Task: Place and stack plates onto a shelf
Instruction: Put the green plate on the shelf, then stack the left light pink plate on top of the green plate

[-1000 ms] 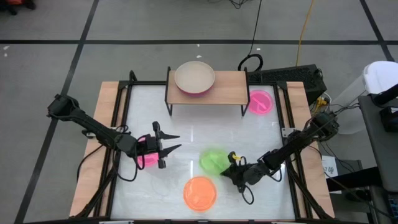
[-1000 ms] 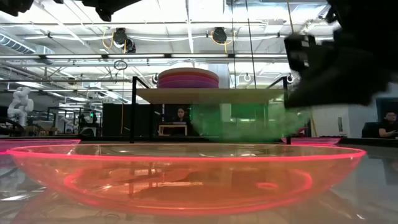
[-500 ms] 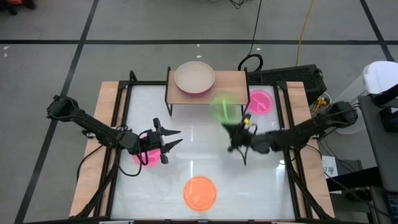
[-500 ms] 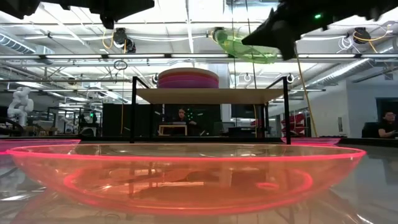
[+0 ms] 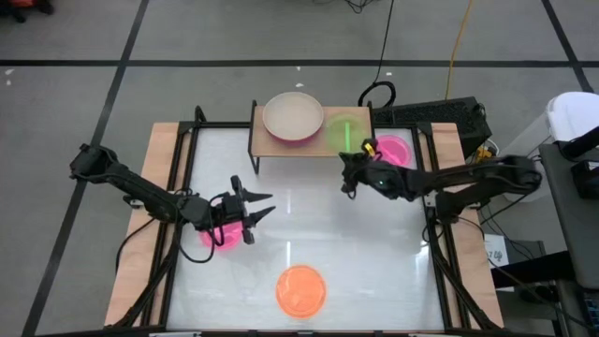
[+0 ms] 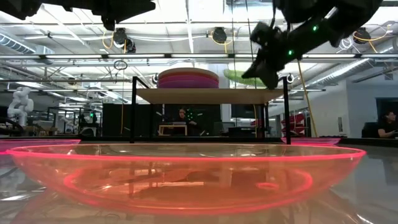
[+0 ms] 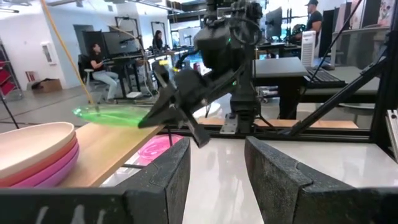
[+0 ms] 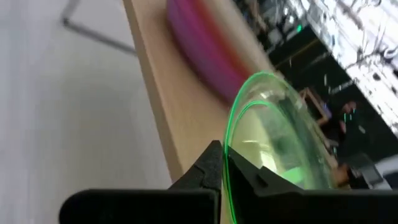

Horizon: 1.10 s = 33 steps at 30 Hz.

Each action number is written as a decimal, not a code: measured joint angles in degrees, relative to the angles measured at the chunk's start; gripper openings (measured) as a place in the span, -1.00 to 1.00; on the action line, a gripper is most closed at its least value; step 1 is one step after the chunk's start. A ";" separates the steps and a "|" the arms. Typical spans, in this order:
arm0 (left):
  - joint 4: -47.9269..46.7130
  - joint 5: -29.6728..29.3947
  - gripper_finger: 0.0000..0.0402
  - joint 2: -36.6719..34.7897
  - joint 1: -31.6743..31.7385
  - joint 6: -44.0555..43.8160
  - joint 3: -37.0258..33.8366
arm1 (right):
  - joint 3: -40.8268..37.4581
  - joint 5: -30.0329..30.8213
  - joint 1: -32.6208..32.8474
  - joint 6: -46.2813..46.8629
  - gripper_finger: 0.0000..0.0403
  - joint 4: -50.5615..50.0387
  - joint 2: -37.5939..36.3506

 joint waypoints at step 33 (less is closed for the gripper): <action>-2.05 0.05 -0.21 0.00 0.70 -1.48 -0.01 | -0.02 -2.77 -3.70 -1.44 -0.28 16.01 3.38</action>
